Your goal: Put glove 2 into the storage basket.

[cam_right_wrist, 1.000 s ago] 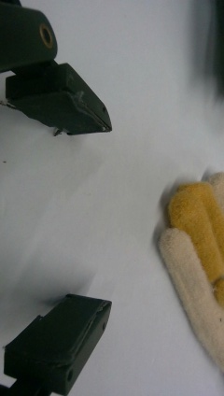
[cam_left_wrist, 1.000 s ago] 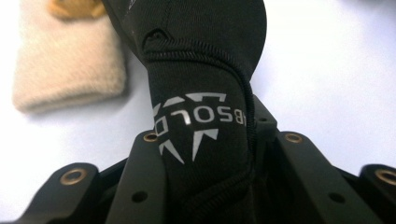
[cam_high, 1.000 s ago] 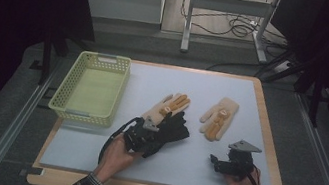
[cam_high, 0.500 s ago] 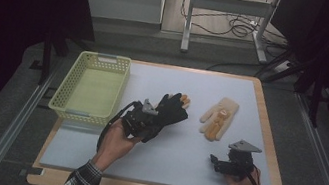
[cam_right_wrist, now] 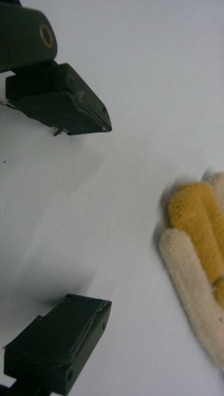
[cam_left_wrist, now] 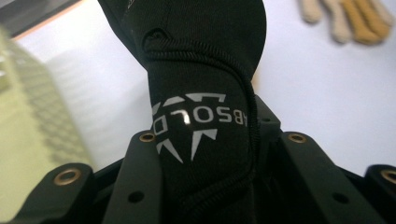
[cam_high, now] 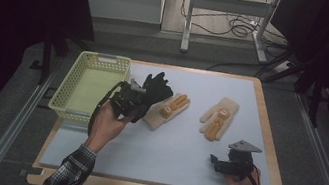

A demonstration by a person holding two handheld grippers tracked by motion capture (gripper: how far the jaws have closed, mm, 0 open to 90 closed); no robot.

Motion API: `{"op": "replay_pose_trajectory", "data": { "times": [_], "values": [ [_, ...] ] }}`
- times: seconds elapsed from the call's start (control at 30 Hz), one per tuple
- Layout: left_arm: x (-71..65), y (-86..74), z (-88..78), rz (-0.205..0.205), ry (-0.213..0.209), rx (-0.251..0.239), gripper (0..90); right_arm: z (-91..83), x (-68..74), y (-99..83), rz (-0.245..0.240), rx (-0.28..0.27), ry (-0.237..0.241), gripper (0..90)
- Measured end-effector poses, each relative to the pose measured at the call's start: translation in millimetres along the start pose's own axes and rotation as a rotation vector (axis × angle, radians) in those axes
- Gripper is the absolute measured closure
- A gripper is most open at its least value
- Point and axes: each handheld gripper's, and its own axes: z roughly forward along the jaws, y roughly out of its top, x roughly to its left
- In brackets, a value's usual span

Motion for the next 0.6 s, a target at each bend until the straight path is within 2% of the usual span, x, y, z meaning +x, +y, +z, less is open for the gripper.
{"op": "replay_pose_trajectory", "data": {
  "times": [0.23, 0.37, 0.57, 0.6],
  "values": [
    [28.0, -1.9, -6.5, -0.054, 0.063, 0.000, 66.0, 0.0, 0.0, 0.0, 0.000, 0.000, 0.000, 12.0],
    [45.6, -4.9, -11.1, -0.078, 0.113, -0.004, 65.9, 0.2, 0.1, -0.1, 0.001, -0.002, 0.000, 12.1],
    [73.3, -12.5, -19.0, -0.127, 0.168, -0.001, 65.6, 0.2, 0.1, -0.1, 0.001, -0.003, 0.000, 12.0],
    [81.9, -15.8, -20.8, -0.143, 0.183, 0.001, 65.5, 0.2, 0.1, -0.1, 0.001, -0.003, 0.000, 12.0]
  ]
}}
